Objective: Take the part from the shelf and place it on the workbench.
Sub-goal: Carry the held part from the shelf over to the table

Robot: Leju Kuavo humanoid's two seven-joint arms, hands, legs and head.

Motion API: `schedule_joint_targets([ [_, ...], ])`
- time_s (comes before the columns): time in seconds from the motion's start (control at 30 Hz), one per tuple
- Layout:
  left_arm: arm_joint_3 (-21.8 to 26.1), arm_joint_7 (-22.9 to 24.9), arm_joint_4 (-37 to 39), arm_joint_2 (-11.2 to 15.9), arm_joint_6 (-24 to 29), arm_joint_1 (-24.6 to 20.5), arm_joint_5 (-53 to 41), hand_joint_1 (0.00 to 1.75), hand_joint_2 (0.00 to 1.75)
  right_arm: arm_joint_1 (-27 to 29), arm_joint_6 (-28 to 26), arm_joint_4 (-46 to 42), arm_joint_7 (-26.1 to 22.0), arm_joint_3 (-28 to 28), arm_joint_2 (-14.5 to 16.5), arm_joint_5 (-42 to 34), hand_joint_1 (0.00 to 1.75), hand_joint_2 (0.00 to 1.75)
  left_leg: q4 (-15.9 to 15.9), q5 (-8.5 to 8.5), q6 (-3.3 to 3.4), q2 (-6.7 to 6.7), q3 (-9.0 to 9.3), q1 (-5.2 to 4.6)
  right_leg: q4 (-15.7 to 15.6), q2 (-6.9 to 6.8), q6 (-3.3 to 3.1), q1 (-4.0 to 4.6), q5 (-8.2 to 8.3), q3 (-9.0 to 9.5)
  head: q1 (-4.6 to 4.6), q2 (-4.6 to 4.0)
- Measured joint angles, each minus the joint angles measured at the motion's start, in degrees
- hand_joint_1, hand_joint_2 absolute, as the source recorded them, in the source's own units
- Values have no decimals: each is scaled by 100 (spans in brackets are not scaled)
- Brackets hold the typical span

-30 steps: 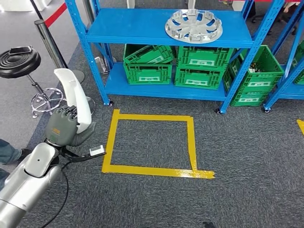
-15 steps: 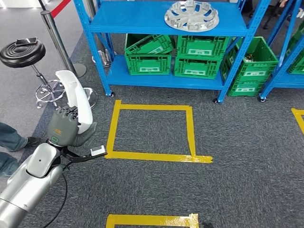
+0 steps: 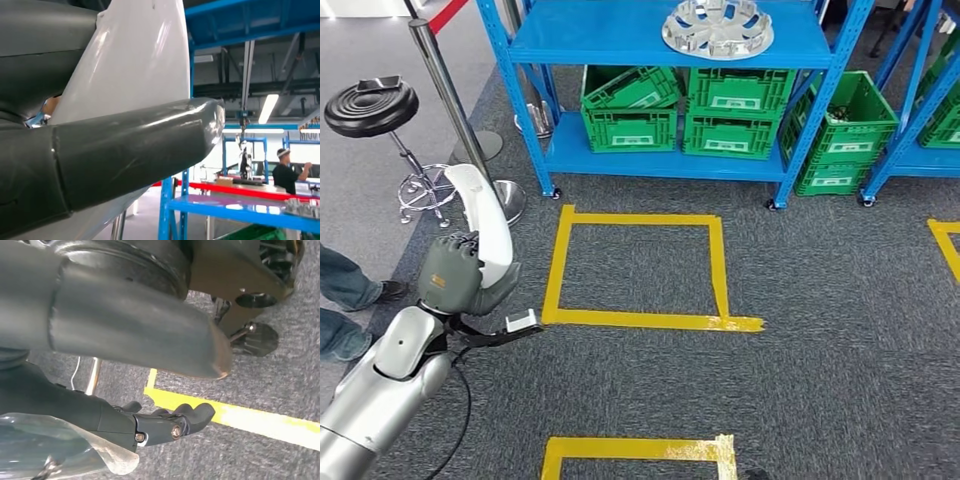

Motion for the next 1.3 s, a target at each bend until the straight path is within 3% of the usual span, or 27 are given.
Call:
schedule_joint_targets([
  [0.1,0,-28,0,-6,-16,-6,57,175,0,10,1,0,4,-2,0,11,0,0,-186,14,78,13,18,25,105,10,86,3,-91,-109,10,-1],
  [0.13,0,-34,0,-12,-26,-8,69,175,0,9,1,0,4,-2,0,16,0,0,-235,34,109,19,16,40,308,18,111,2,-227,-217,14,-1],
  [0.2,0,-41,1,-27,-46,-2,82,175,0,10,1,0,5,-3,0,27,0,0,-245,74,151,25,-23,44,1020,29,156,-14,-590,-550,19,-1],
  [0.27,0,-44,1,-40,-62,18,91,175,0,21,1,0,0,-4,0,35,0,0,-241,100,152,24,-61,42,1571,29,188,-28,-744,-801,18,-1],
  [0.3,0,-46,1,-44,-67,30,99,175,0,25,1,0,-8,-4,0,39,0,0,-238,113,145,24,-71,44,1549,28,200,-35,-661,-785,18,-1],
  [0.33,0,-48,1,-47,-72,39,107,175,0,27,1,0,-19,-4,-1,42,0,0,-231,123,136,23,-76,49,1300,28,211,-46,-483,-655,18,-1],
  [0.4,2,-48,0,-47,-76,46,121,175,0,21,-1,0,-43,-4,-2,48,0,0,-192,128,99,21,-93,44,502,32,223,-68,-131,-250,20,-1],
  [0.47,7,-48,0,-45,-80,45,123,175,0,12,-7,0,-74,-4,-2,56,0,0,-137,141,46,15,-147,27,59,48,181,-71,-27,-26,18,-1],
  [0.57,15,-49,0,-40,-89,60,124,175,0,31,-33,0,-111,-9,-5,55,0,0,-101,175,-43,9,-212,31,36,55,62,-63,8,-42,18,-1],
  [0.6,21,-49,-1,-34,-89,66,124,175,0,37,-57,0,-119,-14,-8,51,0,0,-34,115,-74,7,-243,39,30,51,20,-67,35,-52,11,0],
  [0.67,43,-49,-2,-25,-89,74,123,175,0,33,-132,0,-137,-28,-10,46,0,0,424,-205,-131,4,-420,56,16,43,-46,-75,78,-75,-1,0],
  [0.73,60,-49,-2,-18,-89,102,121,175,0,31,-218,0,-156,-38,-11,71,0,0,1197,-591,-170,4,-708,64,20,26,-76,-65,99,-109,-4,-1],
  [0.77,66,-49,-2,-10,-89,129,116,175,0,33,-260,0,-167,-39,-12,98,0,0,1461,-679,-175,4,-795,66,23,8,-84,-59,106,-123,-6,-1],
  [0.8,74,-49,-2,1,-89,156,110,175,0,35,-294,0,-179,-39,-13,130,0,0,1522,-658,-170,5,-790,68,26,-15,-88,-54,111,-133,-6,-1],
  [0.83,84,-48,-4,10,-89,175,100,175,0,35,-317,0,-192,-39,-14,160,0,0,1341,-531,-155,13,-674,67,27,-43,-90,-48,114,-135,-6,-1],
  [0.9,113,-47,-26,23,-87,183,78,175,0,33,-343,0,-219,-39,-15,207,0,0,571,-191,-99,154,-259,42,28,-114,-84,-26,114,-127,-4,0],
  [0.97,134,-45,-62,25,-87,168,59,175,0,28,-368,0,-237,-38,-15,234,0,0,-4,-45,-30,308,4,-10,38,-208,-51,8,113,-140,2,-1],
  [1.0,143,-43,-75,25,-87,168,54,175,0,28,-379,0,-241,-38,-15,240,0,0,-85,-55,-2,322,21,-33,39,-263,-28,21,114,-152,2,-1],
  [1.07,156,-42,-94,37,-87,187,42,175,0,25,-396,0,-243,-37,-15,244,0,0,-131,-16,61,217,-9,-28,39,-363,26,24,105,-173,4,-1],
  [1.13,171,-42,-116,50,-87,203,28,175,0,14,-411,0,-247,-37,-15,245,0,0,-186,44,131,114,-22,1,229,-262,78,17,-62,-269,12,0],
  [1.23,187,-41,-139,52,-89,231,16,175,0,17,-425,0,-256,-37,-16,248,0,0,-205,94,189,-30,-68,12,1260,-6,120,-2,-597,-729,21,-1],
  [1.27,189,-42,-142,55,-89,255,13,175,0,25,-427,0,-257,-37,-16,248,0,0,-203,102,190,-85,-81,11,1560,14,128,-7,-690,-864,18,-1],
  [1.3,190,-42,-144,60,-89,280,11,175,0,32,-430,0,-259,-37,-17,248,0,0,-199,111,185,-144,-90,11,1675,24,135,-13,-678,-913,18,-1],
])
